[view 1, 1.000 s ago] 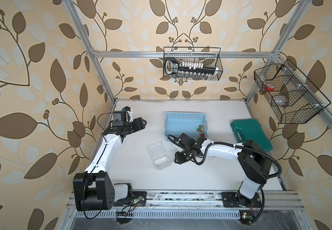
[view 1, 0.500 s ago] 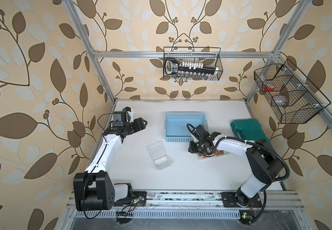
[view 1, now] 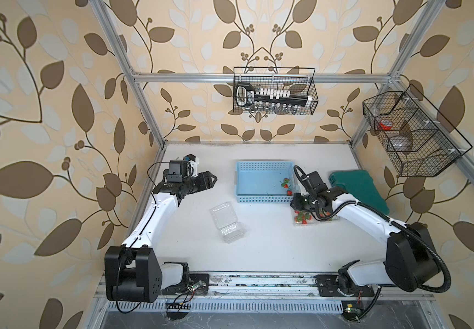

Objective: Pack strawberries into containers
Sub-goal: Move the packing box to the center of the board, then pick up the strawberry from the basket.

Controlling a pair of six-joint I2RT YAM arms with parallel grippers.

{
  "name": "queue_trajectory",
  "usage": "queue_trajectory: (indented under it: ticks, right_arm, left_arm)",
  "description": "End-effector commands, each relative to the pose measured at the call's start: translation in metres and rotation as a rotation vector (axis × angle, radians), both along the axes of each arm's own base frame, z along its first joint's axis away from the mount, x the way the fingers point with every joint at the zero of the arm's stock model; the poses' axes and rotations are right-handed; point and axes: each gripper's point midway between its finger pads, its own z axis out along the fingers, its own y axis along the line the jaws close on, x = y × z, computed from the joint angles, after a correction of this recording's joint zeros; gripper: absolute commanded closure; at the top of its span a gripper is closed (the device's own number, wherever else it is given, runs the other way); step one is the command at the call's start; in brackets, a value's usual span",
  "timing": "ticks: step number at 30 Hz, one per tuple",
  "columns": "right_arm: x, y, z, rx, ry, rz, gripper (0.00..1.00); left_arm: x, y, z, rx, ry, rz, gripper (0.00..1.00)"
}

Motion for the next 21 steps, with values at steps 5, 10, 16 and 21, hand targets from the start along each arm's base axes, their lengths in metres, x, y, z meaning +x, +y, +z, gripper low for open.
queue_trajectory:
  ticks: [5,10,16,21]
  right_arm:
    - [0.03,0.022,0.038,-0.068,-0.017,0.204,0.63]
    - [0.053,0.057,0.023,-0.037,0.037,0.404,0.61]
    - [0.078,0.08,0.011,-0.045,0.037,0.586,0.55]
    - [0.089,0.083,-0.011,-0.108,0.092,0.685,0.55]
  left_arm:
    - [-0.003,-0.025,0.01,-0.004,-0.035,-0.123,0.29]
    - [-0.012,-0.038,0.006,0.115,-0.041,-0.185,0.3]
    - [-0.019,-0.044,0.01,0.185,-0.083,-0.212,0.3]
    - [-0.02,-0.046,0.011,0.185,-0.085,-0.216,0.3]
